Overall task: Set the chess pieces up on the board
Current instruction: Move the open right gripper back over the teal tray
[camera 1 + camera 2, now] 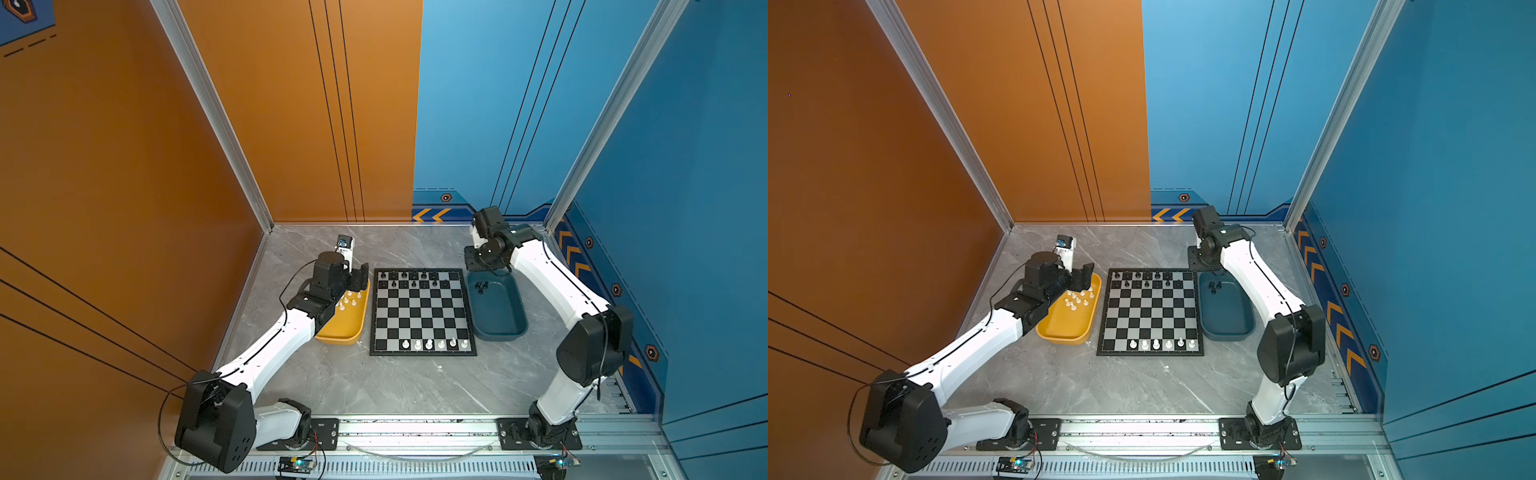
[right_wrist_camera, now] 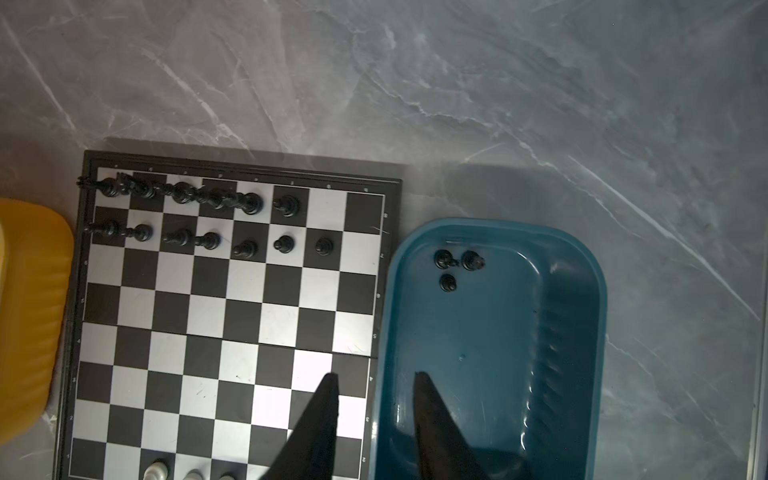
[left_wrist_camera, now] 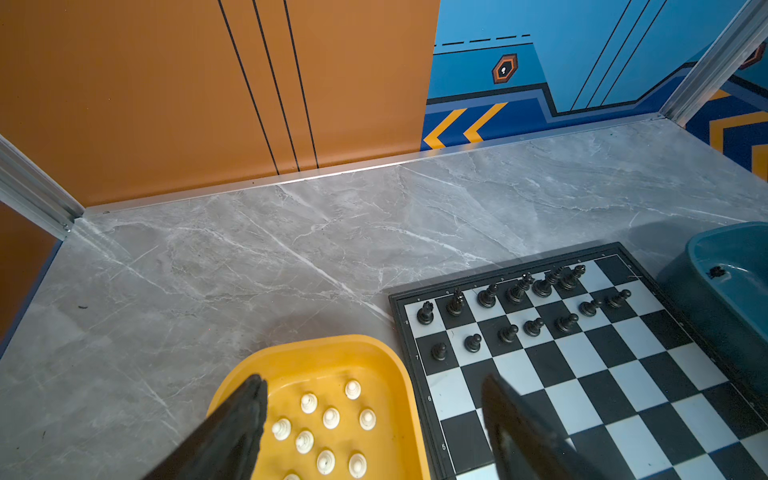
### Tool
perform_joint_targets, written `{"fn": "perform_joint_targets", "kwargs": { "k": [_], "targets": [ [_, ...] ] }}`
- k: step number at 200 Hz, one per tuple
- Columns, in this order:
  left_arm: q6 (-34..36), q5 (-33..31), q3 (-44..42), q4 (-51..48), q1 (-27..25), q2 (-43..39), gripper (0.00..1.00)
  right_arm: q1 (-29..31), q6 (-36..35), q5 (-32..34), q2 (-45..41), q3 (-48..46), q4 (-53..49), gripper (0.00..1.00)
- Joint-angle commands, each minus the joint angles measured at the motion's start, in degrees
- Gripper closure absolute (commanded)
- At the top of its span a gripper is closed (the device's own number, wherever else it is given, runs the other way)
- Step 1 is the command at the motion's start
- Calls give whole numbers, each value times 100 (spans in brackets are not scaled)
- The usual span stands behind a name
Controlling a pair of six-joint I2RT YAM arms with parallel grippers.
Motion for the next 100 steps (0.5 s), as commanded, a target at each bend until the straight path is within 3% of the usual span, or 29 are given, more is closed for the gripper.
{"fn": "perform_joint_targets", "kwargs": {
  "k": [1,42,100],
  "targets": [
    [-39,65,-17,84,-53,18,18,-348,67,179,-138,-640,164,71],
    [-95,74,26,79,-82,32,18,-787,173,-44,-149,-1559,804,73],
    [-104,22,183,-28,-205,109,18,-900,150,-261,500,-1594,1313,73]
  ]
}}
